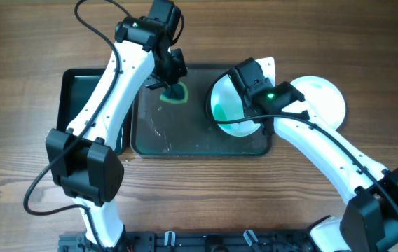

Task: Clean dirty plates on tray and stack at the side
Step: 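Lift the last plate with the right gripper and stack it on the pile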

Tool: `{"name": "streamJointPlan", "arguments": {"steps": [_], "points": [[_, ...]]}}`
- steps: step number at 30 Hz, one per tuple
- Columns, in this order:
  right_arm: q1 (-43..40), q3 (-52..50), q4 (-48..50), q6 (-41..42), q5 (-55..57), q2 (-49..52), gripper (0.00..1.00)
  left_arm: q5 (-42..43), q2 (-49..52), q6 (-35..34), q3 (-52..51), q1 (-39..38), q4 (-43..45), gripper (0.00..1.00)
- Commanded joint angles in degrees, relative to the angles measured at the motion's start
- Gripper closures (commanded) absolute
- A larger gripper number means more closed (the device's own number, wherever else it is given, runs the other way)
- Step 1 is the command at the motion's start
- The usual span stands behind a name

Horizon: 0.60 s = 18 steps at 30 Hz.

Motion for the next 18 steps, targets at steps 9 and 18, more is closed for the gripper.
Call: {"name": "streamJointPlan", "arguments": {"steps": [9,18], "points": [[0.15,-0.13,0.46,-0.28,1.66,-1.27,0.96,0.92,0.26,-0.59,-0.20,0.22,0.02,0.96],[0.15,-0.13,0.94,-0.35,1.66,-1.27,0.96,0.92,0.26,-0.59,-0.20,0.22,0.02,0.96]]}}
